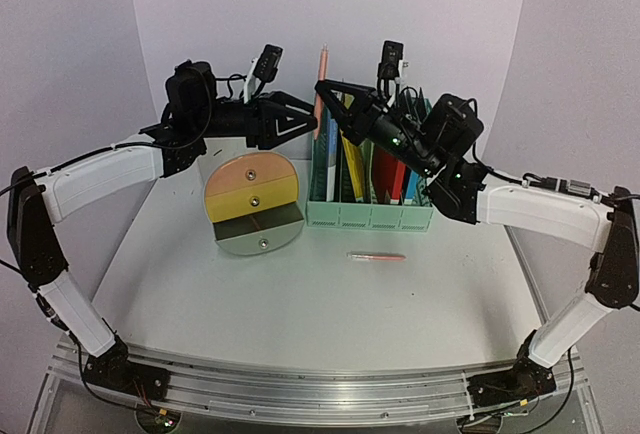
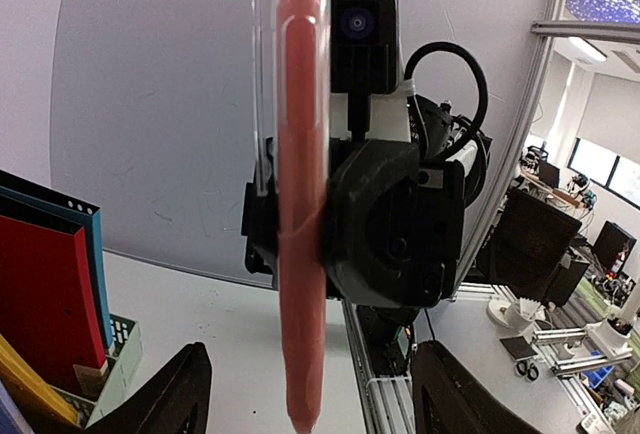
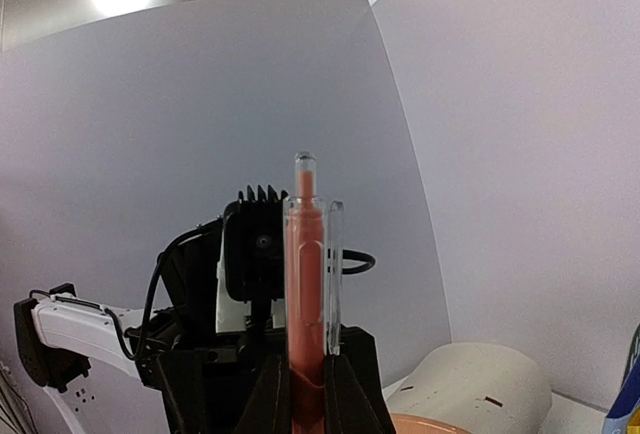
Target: Organize the desk
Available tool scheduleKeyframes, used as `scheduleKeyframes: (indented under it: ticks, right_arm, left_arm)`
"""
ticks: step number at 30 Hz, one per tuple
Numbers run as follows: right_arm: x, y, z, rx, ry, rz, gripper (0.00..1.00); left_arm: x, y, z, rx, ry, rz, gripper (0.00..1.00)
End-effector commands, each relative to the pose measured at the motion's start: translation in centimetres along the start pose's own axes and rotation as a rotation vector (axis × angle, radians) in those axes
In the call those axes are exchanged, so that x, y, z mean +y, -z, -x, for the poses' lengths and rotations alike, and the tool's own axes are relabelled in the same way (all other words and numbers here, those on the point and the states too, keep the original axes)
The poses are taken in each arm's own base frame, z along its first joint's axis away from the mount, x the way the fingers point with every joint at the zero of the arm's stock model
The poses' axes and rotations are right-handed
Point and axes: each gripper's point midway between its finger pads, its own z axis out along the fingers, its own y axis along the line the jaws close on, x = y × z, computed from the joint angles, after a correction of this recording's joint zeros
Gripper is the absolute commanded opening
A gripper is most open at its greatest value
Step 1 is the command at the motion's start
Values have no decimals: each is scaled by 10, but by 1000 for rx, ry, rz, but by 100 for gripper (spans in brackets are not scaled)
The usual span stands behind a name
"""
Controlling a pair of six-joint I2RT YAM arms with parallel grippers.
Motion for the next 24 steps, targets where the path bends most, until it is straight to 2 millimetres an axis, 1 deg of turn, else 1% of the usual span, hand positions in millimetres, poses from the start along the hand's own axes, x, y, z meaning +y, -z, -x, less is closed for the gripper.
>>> scheduleKeyframes:
  ticks: [1, 4, 7, 9, 11, 12, 13, 14, 15, 17, 18, 19, 20, 22, 23, 24]
  right_arm:
    - [20, -9, 27, -77, 22, 77, 0]
    - [25, -13, 26, -72, 17, 105, 0]
    - [25, -15, 23, -66, 14, 108, 0]
    - [23, -14, 19, -60, 12, 97, 0]
    - [18, -12, 17, -57, 11, 73, 0]
    - [14, -11, 17, -57, 9, 45, 6]
    - [7, -8, 16, -56, 6, 5, 20]
    - [0, -5, 16, -50, 5, -42, 40]
    - [-8, -2, 15, -40, 12, -93, 58]
    - [-23, 7, 15, -16, 38, -196, 79]
    - [-30, 15, 16, -6, 49, -252, 88]
    - [-36, 22, 20, -2, 61, -301, 94]
    - [-41, 29, 23, 0, 76, -344, 97]
    - [-52, 49, 30, 0, 101, -445, 98]
    - [-57, 58, 32, 3, 113, -490, 98]
    - [-61, 67, 36, 3, 124, -532, 98]
  left_arm:
    - [-9, -2, 21, -34, -62, -32, 59]
    - [-3, -3, 18, -27, -38, -11, 35]
    - [-3, -3, 20, -30, -37, -5, 5]
    - [-2, -1, 22, -31, -35, 3, 0]
    - [4, 4, 21, -23, -22, 29, 0]
    - [10, 8, 17, -6, -5, 56, 0]
    - [17, 11, 13, 14, -3, 95, 0]
    - [26, 16, 9, 36, -16, 146, 0]
    - [37, 20, -4, 92, -20, 215, 0]
    - [61, 37, -37, 242, -101, 375, 0]
    - [75, 49, -52, 317, -144, 468, 0]
    - [85, 64, -69, 404, -190, 549, 0]
    - [93, 80, -90, 505, -246, 610, 0]
    - [108, 116, -126, 696, -341, 734, 0]
    - [110, 133, -148, 792, -379, 764, 0]
    - [110, 144, -162, 848, -407, 775, 0]
